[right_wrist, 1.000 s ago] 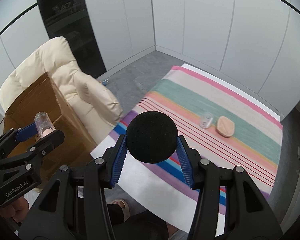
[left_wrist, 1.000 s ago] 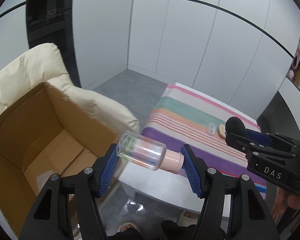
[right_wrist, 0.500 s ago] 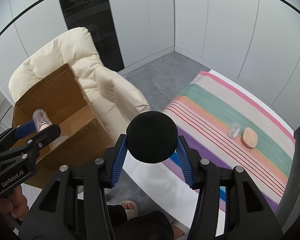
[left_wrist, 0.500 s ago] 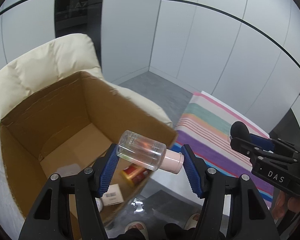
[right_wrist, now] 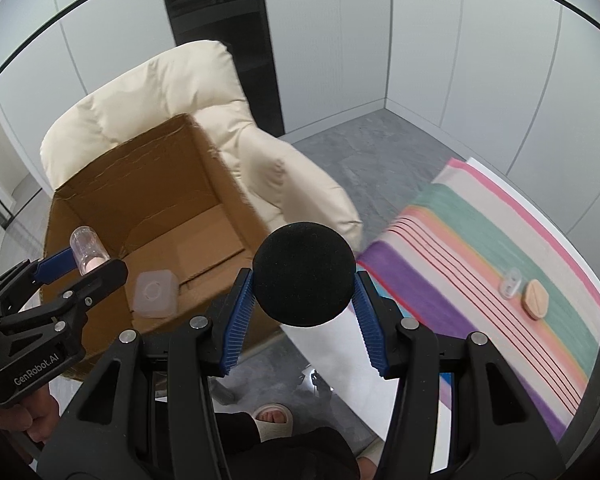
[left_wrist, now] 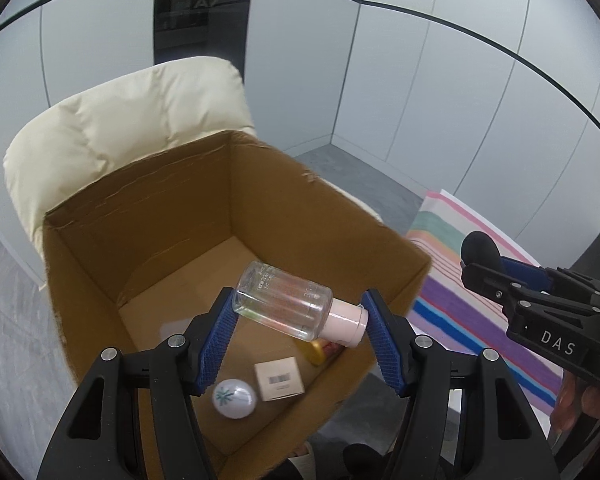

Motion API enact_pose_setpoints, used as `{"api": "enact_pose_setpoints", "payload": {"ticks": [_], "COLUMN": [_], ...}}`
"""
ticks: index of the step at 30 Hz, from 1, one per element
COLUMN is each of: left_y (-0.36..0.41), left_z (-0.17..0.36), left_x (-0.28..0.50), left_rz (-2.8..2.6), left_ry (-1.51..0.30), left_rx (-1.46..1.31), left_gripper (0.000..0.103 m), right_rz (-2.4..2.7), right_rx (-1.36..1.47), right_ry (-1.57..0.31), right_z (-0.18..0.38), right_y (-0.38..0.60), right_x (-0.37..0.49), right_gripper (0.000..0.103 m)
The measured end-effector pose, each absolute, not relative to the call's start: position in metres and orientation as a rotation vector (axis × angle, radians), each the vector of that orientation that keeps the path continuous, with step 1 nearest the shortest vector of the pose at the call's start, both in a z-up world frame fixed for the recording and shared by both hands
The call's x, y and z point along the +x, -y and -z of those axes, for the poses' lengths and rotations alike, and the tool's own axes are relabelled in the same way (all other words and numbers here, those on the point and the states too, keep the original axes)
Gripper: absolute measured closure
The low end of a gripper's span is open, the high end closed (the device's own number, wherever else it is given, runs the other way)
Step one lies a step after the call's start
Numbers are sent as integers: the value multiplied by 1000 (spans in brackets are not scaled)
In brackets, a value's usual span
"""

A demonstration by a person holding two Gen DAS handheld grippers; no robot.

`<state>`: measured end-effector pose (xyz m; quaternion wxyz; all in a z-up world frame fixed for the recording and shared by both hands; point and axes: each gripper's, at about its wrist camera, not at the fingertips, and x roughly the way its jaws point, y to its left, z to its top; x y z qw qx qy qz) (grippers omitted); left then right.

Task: Organize objects
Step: 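Open the left tool over the box while the right tool releases the puff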

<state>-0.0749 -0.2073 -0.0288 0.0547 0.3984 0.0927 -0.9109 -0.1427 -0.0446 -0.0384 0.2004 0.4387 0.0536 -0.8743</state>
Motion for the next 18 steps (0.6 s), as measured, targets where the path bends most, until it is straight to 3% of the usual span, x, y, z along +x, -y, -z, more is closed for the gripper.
{"api": "enact_pose_setpoints", "payload": {"ticks": [12,14,18], "left_y": [245,250,266], "left_z": [32,32,32], "left_x": [-56,-53,-44], "left_rz": [2728,2716,2703], "left_ry": [-287,-295,-341], "left_rx": [1184,1171,1147], "left_gripper": [38,33,12], "right_rz": [2368,2356,2336], "right_rx": [1182,1177,1170], "right_ry": [-207,-215,-229], "right_z": [40,40,41], "right_y": [101,109,125], "right_x": [-134,-133,-131], "right_gripper": [51,51,51]}}
